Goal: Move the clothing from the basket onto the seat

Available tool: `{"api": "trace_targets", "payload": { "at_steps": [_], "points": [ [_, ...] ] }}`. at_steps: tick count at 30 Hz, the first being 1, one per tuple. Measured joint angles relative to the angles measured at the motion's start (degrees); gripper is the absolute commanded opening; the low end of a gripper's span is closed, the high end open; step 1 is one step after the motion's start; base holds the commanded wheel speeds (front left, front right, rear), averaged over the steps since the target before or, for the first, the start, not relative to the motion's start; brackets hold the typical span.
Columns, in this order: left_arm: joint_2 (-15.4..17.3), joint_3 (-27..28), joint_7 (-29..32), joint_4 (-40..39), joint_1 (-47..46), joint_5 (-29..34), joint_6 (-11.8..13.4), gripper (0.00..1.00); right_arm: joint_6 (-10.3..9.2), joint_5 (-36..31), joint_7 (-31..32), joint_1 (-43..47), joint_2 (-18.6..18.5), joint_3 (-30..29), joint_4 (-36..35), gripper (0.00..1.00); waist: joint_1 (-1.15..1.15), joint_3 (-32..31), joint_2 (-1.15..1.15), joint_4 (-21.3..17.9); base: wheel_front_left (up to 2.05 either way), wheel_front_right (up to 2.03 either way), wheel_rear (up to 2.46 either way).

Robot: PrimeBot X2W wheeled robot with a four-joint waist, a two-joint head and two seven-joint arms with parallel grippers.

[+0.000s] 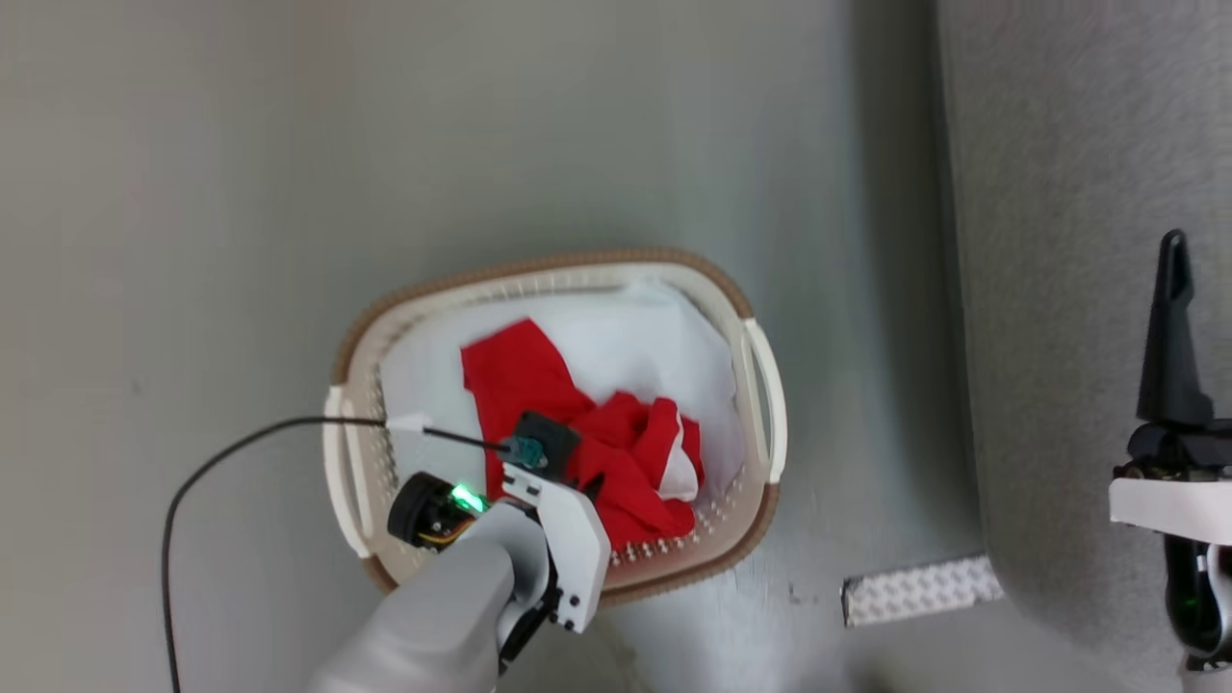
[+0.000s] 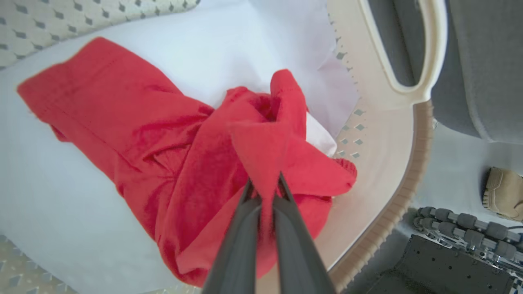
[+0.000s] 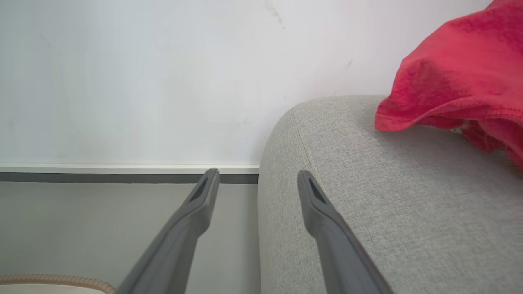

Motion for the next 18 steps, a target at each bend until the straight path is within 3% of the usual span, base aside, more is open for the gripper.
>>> {"api": "trace_targets", "payload": {
  "at_steps": [11, 18],
  "points": [
    [0.0, -1.4, -7.9, -5.3, 3.8, -3.3, 1.6, 0.00, 0.00, -0.6, 0.0, 4.1, 0.5, 0.9, 3.2, 1.00, -0.01, -13.6, 0.00, 1.8, 0.00, 0.00, 0.00],
    [0.5, -0.5, -11.0, -10.7, 6.3, -3.7, 4.6, 0.00, 0.00, -2.1, 0.0, 8.9, -0.2, 1.1, 4.6, 1.00, -0.02, -23.9, 0.00, 3.8, 0.00, 0.00, 0.00]
  ]
}}
